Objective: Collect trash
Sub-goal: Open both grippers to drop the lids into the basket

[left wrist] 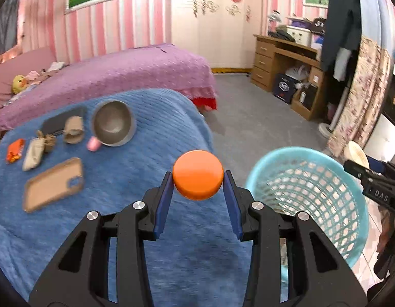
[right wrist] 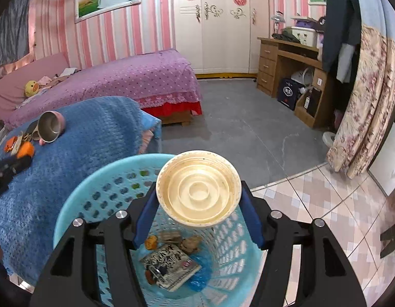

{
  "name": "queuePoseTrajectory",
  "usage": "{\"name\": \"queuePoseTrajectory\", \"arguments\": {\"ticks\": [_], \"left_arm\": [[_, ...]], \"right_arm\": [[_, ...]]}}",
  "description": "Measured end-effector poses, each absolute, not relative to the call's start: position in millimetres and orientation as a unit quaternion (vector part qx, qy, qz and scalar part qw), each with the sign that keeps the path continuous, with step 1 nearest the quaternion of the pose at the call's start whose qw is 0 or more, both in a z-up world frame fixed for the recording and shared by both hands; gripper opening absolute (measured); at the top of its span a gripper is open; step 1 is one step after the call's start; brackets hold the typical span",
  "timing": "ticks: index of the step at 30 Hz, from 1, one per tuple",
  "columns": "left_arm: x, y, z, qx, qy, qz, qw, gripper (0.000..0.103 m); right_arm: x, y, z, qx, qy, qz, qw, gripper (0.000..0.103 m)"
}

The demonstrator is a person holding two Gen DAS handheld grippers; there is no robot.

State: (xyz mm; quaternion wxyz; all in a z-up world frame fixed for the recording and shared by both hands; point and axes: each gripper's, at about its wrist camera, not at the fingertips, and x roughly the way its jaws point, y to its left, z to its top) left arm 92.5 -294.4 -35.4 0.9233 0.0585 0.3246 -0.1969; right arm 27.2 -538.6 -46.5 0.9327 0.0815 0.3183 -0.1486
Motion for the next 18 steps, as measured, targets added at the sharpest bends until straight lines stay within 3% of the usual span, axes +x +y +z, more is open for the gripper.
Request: {"name": "queuePoseTrajectory", "arguments": {"ticks": [13,15,17,18], "left_arm": [[82.5,-375.5,-62.4,0.072,0.344,-0.255,0.901,0.039],[85.1,-375.0,-65.8,0.068,0.353,-0.257,0.897,0.047],[83.8,-374.5,-65.7,0.075,0.345,-0.249,0.902,0.068],[82.6,-374.5,-65.3,0.078,0.34,-0.246,0.904,0.07]], "right_arm": [[23.2,-546.9,-46.4,0.089,0.31,-0.164,0.932,0.061],[21.0,-549.6,-46.5,0.096,0.307,-0.166,0.932,0.061],[20.3,-552.2,-47.7,0.104,0.307,-0.166,0.931,0.061],[20.5,-551.7,-47.8,0.106,0.307,-0.166,0.931,0.061]]}}
